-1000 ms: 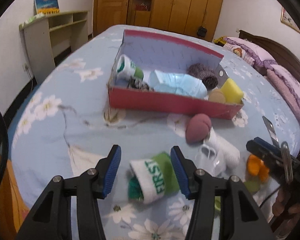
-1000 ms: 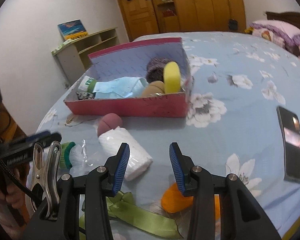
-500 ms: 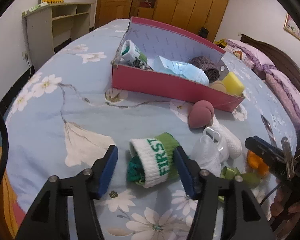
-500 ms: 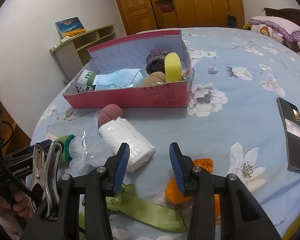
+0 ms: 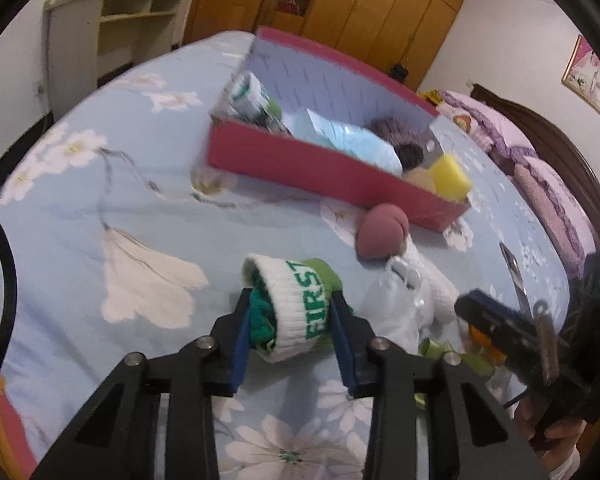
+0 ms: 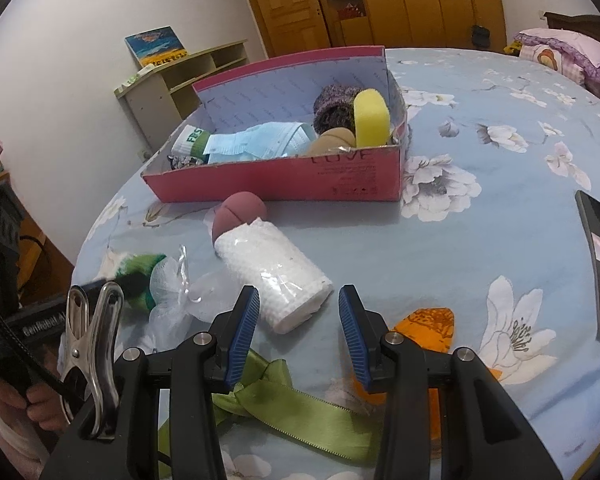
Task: Organize soft objects
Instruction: 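Grasp the second FIRST sock with left tool while right tool grasps white rolled towel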
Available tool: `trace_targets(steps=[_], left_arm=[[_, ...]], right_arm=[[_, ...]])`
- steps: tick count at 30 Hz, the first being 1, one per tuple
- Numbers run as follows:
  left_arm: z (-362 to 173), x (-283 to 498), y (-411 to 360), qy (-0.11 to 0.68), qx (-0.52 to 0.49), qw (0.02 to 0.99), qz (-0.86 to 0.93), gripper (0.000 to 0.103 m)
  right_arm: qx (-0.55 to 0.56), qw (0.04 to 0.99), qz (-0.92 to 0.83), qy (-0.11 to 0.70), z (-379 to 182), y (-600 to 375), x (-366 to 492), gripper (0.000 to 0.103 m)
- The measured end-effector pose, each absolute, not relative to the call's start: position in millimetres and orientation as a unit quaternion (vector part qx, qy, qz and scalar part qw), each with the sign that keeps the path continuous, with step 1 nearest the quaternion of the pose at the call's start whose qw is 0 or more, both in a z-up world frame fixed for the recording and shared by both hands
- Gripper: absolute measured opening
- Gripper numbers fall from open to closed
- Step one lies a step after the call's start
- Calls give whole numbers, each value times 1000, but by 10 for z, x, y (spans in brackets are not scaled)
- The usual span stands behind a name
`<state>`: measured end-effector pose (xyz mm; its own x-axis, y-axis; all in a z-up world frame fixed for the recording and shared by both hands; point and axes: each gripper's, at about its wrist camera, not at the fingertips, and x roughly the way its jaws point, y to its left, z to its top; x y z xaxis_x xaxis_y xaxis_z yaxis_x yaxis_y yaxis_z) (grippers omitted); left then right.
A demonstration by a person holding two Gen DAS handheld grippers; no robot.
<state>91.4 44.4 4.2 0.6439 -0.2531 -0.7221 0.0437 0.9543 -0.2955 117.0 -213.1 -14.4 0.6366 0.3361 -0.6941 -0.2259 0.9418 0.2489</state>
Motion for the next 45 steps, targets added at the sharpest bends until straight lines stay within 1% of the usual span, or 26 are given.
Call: trace_targets(steps=[4, 12, 22, 31, 32, 33, 34, 35, 37, 41, 45], left_arm=[[95, 906, 518, 403, -106, 907, -56, 37], [-67, 946, 443, 423, -86, 901, -48, 38], [-123, 958, 423, 425, -78, 901, -44, 40], [-135, 963, 401, 424, -75, 901, -44, 40], [-136, 963, 400, 424, -76, 901, -44, 40], [-137, 965, 405, 425, -77, 901, -45, 40], [-136, 966, 409, 425, -78, 900, -45, 40], [-134, 965, 413, 426, -80, 900, -46, 41], [-125, 953, 427, 424, -86, 900, -45, 41], [-96, 924, 450, 421, -94, 901, -45, 38], [-50, 883, 452, 417, -95, 903, -45, 37]], right_arm=[[67, 901, 159, 398, -161, -2123, 1172, 43], [21, 906, 148, 395, -136, -2092, 1319, 43], [51, 895, 182, 405, -311, -2114, 1376, 43], [-2, 890, 195, 413, -353, -1844, 1520, 43], [-3, 890, 196, 412, -352, -1836, 1522, 42], [-4, 891, 196, 409, -345, -1825, 1513, 39], [-3, 893, 199, 404, -336, -1823, 1488, 32], [2, 894, 203, 400, -326, -1829, 1460, 27], [13, 897, 203, 393, -306, -1851, 1409, 23], [18, 908, 188, 374, -250, -1908, 1295, 19], [33, 917, 175, 356, -181, -2008, 1215, 19]])
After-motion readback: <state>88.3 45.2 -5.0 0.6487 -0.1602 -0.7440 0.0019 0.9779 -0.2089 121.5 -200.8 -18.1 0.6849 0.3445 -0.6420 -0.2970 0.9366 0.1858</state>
